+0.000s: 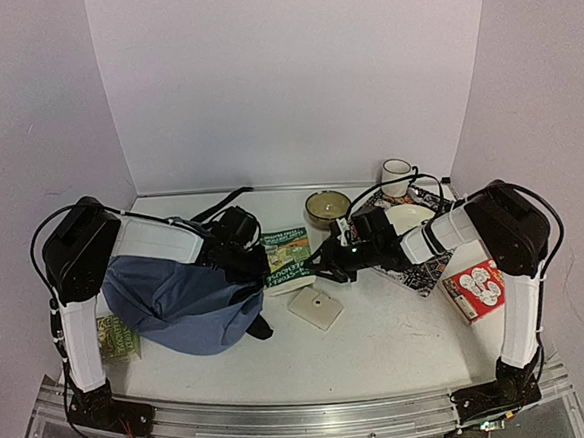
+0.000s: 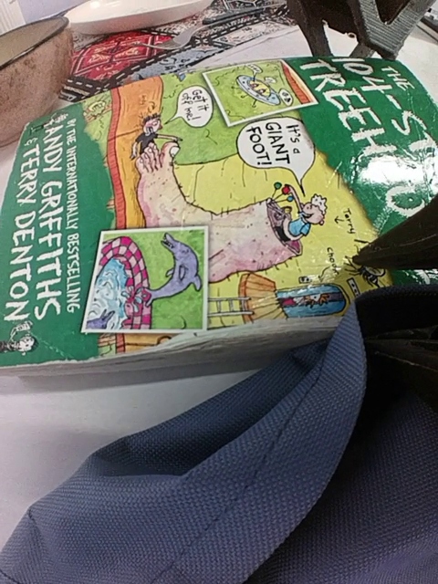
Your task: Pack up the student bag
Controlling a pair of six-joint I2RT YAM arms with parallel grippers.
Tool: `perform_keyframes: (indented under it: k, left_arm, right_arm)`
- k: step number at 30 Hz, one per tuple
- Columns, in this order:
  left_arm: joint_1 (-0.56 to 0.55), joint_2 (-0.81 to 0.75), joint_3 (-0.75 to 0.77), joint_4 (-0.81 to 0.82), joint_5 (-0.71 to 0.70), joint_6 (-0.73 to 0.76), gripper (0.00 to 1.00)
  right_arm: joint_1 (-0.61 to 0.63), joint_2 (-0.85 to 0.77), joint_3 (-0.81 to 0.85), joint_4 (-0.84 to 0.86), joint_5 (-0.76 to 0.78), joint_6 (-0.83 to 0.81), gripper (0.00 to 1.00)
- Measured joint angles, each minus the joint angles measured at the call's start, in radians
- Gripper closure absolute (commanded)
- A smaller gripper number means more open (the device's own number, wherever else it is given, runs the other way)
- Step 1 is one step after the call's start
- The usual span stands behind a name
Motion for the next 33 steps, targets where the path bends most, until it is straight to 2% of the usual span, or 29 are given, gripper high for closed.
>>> perform_keyframes:
  k: [3,6,10,12,16,21,23,33]
  left_arm:
    - [0.0,-0.001,-0.011,0.018,0.007,-0.015,0.73]
    - [0.0,-0.001,-0.019,0.034,0.01,-0.024,0.73]
    - [0.0,-0.001,-0.019,0.041,0.02,-0.038,0.73]
    - [-0.001,-0.001,-0.019,0.044,0.029,-0.044,0.73]
    - [-0.001,-0.001,-0.025,0.052,0.031,-0.049,0.72]
    - [-0.001,-0.004,-0.026,0.055,0.03,-0.052,0.62]
    - [-0.003,-0.013,-0.03,0.059,0.03,-0.052,0.56]
    - [-0.015,-0.186,-0.081,0.065,0.086,-0.049,0.28]
  right_arm:
    - [0.0,0.0,0.0,-0.001,0.007,0.016,0.6]
    - [0.0,0.01,0.0,-0.001,0.012,0.036,0.53]
    - [0.002,0.061,0.005,0.001,0.02,0.063,0.54]
    - [0.003,0.084,0.013,0.025,0.011,0.073,0.59]
    - [0.006,0.091,0.018,0.024,0.016,0.085,0.76]
    - [0.004,0.089,0.018,0.026,0.017,0.093,0.92]
    - [0.004,0.081,0.017,0.023,0.017,0.092,0.99]
    - [0.037,-0.089,0.016,0.003,0.005,0.057,1.0]
